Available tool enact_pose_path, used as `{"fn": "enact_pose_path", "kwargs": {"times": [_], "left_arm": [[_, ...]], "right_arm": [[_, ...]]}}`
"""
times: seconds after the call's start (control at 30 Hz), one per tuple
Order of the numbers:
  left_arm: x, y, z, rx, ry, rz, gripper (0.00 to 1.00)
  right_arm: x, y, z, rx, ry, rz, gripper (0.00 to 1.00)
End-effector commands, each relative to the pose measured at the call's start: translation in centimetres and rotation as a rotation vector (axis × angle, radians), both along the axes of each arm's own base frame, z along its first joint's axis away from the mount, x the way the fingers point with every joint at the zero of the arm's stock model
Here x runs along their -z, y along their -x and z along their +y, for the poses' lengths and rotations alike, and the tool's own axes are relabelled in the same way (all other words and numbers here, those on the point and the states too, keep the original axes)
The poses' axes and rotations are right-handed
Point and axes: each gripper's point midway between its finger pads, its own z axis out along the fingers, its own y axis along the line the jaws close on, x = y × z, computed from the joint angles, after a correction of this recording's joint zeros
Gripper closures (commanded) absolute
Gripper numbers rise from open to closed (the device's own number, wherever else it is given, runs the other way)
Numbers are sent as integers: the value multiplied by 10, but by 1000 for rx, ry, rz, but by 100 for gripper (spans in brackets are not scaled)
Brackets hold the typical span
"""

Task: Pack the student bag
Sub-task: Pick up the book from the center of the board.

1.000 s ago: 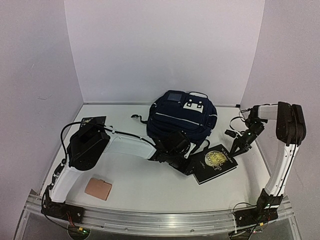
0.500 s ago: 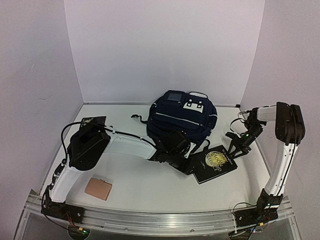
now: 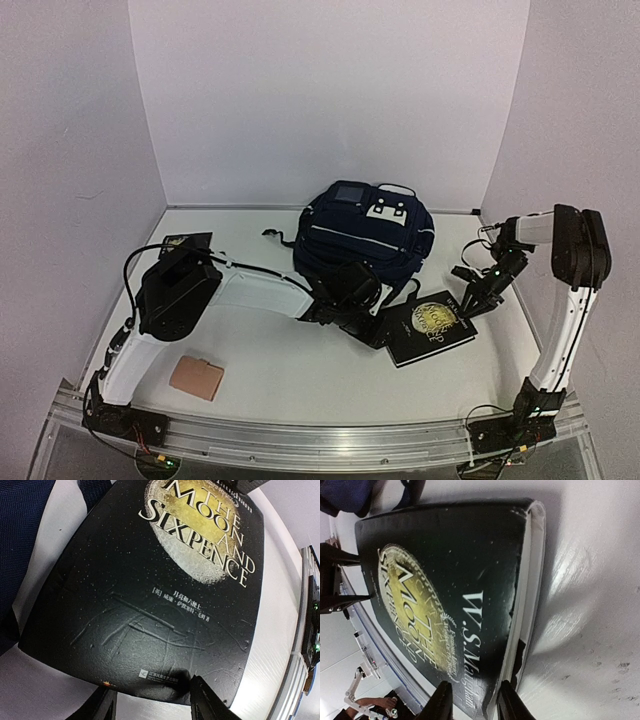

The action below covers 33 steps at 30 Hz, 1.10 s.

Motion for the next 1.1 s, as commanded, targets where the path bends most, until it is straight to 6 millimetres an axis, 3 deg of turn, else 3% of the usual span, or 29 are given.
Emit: {"fn": "enact_pose_path", "kwargs": {"times": [0.0, 0.07, 0.17, 0.23, 0.3, 0.37, 0.5, 0.67, 0.83, 0.9, 1.07], "left_arm": [[10, 0, -9, 19, -5, -9, 50], [10, -1, -10, 21, -5, -11, 50], [10, -1, -12, 26, -2, -13, 50], [9, -2, -12, 26, -4, -15, 50], [10, -1, -10, 26, -9, -17, 50], [9, -1, -7, 21, -14, -20, 50], [-10, 1, 4, 14, 1, -38, 44], [-77, 9, 30, 39, 56, -123, 25], [-124, 17, 54, 121, 107, -124, 18], [-138, 15, 63, 128, 142, -96, 17], [-150, 3, 64, 165, 208, -55, 17]], "right_arm": [[-58, 7, 33, -22, -199, -20, 89], [-62, 10, 39, -29, -205, -23, 91], [-51, 19, 45, -35, -210, 32, 76], [-42, 18, 46, -23, -207, 57, 72], [-37, 15, 45, -12, -199, 73, 78], [-38, 9, 44, -13, -187, 62, 98], [-59, -5, 40, -29, -163, -32, 100], [-107, -11, 42, -84, -160, -222, 100], [-140, 2, 66, -262, -142, -414, 100], [-148, 8, 76, -322, -122, -488, 100], [-174, 9, 93, -383, -89, -674, 100]]}}
